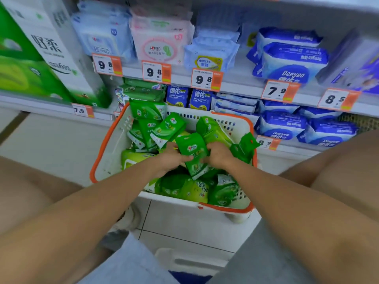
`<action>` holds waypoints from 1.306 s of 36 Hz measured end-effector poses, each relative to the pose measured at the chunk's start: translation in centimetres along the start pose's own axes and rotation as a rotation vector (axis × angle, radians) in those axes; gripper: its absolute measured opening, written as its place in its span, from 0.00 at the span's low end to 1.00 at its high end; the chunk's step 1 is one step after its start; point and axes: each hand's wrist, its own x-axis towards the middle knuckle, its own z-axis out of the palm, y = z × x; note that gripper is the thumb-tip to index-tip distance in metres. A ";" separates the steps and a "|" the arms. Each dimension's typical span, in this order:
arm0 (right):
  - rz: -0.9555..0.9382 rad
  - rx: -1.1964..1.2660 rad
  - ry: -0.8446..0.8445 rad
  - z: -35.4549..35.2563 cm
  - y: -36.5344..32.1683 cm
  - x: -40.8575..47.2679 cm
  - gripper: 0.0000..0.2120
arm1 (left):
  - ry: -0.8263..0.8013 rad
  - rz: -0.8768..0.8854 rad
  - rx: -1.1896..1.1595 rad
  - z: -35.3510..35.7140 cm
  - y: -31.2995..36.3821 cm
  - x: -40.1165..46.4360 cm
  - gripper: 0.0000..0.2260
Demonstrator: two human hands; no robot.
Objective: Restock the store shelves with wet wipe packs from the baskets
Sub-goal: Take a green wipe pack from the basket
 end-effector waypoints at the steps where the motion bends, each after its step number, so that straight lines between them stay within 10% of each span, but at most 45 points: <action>1: -0.006 0.064 0.009 -0.6 -0.5 0.3 0.09 | 0.047 0.033 -0.037 -0.2 0.0 0.3 0.31; 6: -0.087 0.491 -0.090 -4.5 -3.4 -0.2 0.04 | 0.322 0.106 -0.283 -2.9 1.5 0.9 0.34; 11: -0.108 -0.545 -0.209 -3.7 -0.7 -0.4 0.28 | 0.421 0.250 -0.031 -4.4 3.0 -0.1 0.39; 14: -0.121 -0.676 -0.163 -1.3 1.5 -0.7 0.16 | 0.385 0.400 0.140 -4.7 3.0 -0.7 0.35; 19: -0.211 -0.326 -0.147 -4.7 -1.3 0.2 0.09 | 0.262 0.428 0.232 -4.2 3.0 -1.1 0.09; 28: -0.204 0.449 -0.195 -11.0 -5.0 -1.4 0.02 | 0.176 0.313 0.054 -4.0 5.0 -2.5 0.22; 33: -0.217 0.773 -0.180 -9.9 -5.3 -1.4 0.03 | 0.059 0.361 0.095 -4.1 4.9 -2.5 0.09; 35: -0.121 0.953 -0.059 -9.1 -5.1 -0.9 0.03 | 0.093 0.363 0.122 -4.1 4.5 -1.8 0.22; 38: -0.014 0.451 -0.008 -7.3 -3.1 -0.4 0.12 | 0.173 0.348 0.185 -4.0 4.2 -1.6 0.30; 42: -0.014 -0.705 -0.473 -3.2 0.3 -1.9 0.26 | 0.200 0.340 0.210 -4.7 3.4 -1.7 0.26; 47: -0.150 -0.908 -0.378 1.0 2.3 -3.4 0.21 | 0.200 0.382 0.118 -5.1 3.4 -1.7 0.38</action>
